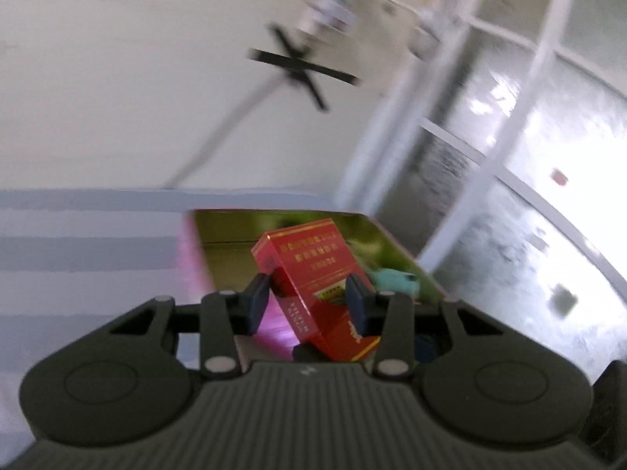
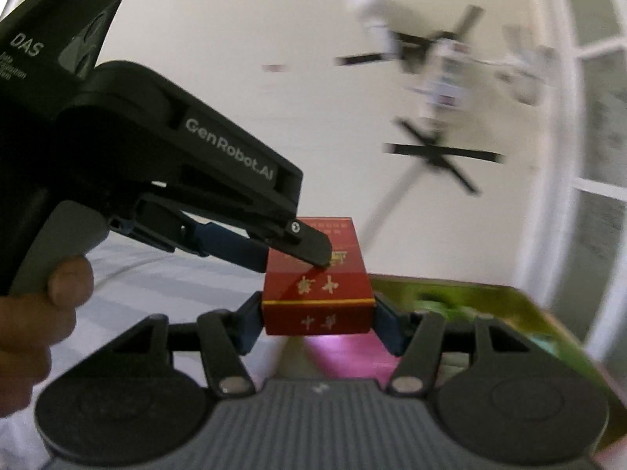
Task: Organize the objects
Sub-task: 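Lower the red box into the tin with the left tool and release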
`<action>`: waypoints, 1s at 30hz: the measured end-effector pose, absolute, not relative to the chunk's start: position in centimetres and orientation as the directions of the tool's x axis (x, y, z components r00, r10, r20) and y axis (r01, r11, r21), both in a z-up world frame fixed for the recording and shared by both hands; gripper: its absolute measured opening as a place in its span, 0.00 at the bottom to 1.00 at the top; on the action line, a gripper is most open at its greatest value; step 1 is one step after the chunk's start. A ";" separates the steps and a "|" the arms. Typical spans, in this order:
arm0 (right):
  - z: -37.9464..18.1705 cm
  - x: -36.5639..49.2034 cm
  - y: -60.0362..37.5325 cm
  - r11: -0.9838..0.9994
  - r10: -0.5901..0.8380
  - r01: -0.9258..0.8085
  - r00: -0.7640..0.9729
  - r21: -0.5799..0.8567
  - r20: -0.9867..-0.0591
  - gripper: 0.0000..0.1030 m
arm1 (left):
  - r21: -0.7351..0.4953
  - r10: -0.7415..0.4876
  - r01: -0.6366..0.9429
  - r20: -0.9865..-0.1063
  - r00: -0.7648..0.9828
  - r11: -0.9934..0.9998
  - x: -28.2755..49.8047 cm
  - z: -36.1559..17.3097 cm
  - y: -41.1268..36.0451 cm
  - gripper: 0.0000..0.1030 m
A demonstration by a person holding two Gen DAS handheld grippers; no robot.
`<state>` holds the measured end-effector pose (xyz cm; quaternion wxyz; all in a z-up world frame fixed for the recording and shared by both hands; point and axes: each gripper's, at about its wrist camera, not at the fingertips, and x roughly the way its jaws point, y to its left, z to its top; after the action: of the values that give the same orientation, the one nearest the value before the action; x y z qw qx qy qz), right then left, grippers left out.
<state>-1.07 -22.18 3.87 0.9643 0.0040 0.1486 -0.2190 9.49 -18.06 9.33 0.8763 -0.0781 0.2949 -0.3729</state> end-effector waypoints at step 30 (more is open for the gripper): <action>1.5 -6.1 -37.1 0.816 -0.415 0.531 0.812 0.228 -0.411 0.61 | 0.001 -0.212 0.268 -0.609 0.764 0.963 21.0 4.1 -28.2 0.55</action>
<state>-6.06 -37.09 1.51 0.9369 0.1683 0.1738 -0.2524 21.03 -28.20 4.13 0.9382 0.0442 0.3187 -0.1279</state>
